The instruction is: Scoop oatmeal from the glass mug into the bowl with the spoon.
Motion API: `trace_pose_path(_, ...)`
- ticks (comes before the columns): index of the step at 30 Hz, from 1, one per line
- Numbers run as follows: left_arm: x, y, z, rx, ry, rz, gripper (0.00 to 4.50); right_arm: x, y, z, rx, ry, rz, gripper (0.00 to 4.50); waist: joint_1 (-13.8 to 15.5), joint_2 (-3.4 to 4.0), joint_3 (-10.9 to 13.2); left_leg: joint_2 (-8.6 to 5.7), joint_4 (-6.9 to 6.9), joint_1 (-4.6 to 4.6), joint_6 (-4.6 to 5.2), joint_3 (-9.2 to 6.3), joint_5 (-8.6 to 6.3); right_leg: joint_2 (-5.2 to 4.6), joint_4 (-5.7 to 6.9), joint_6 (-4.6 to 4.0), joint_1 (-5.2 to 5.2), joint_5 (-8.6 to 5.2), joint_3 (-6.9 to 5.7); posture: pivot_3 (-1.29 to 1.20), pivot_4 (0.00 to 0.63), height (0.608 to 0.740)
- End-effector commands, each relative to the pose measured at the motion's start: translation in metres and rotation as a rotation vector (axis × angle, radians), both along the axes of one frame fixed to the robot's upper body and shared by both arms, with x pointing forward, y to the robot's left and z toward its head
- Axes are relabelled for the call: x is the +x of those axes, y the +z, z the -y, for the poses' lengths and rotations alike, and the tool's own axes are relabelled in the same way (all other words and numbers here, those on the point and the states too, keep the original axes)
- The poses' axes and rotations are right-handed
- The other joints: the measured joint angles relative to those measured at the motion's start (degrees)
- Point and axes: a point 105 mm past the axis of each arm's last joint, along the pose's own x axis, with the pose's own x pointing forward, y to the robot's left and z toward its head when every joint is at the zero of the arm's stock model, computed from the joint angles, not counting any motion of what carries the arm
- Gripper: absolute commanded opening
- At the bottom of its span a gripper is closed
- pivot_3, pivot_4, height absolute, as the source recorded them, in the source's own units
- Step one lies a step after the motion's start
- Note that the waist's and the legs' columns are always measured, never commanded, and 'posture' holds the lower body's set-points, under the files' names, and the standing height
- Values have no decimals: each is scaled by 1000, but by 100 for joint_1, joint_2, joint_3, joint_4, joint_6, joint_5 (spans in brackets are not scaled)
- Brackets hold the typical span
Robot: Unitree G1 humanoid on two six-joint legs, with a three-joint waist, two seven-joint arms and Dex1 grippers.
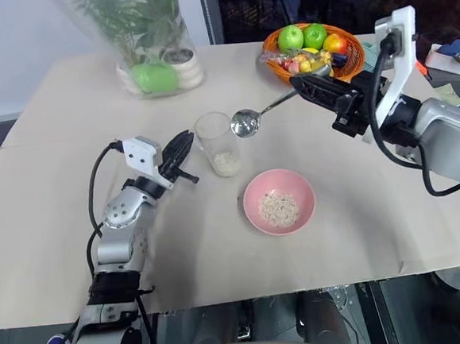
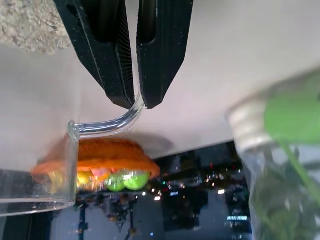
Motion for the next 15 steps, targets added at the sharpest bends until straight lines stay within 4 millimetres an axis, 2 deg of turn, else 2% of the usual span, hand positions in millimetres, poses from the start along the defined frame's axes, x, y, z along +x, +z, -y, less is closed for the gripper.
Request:
trace_pose_path(1, -8, 15, 2, -21, 2, 66, 221, -5, 14, 6, 18, -9, 62, 0, -2, 0, 0, 0, 4, 0, 2, 0, -1, 0, 2, 0, 0, 0, 0, 0, 150, 740)
trace_pose_path(15, -12, -11, -8, -74, 11, -27, 221, -10, 12, 7, 11, 0, 58, 0, -7, 1, -1, 2, 13, 1, 24, 1, -14, -1, 9, 0, 2, 0, 4, 0, 150, 740)
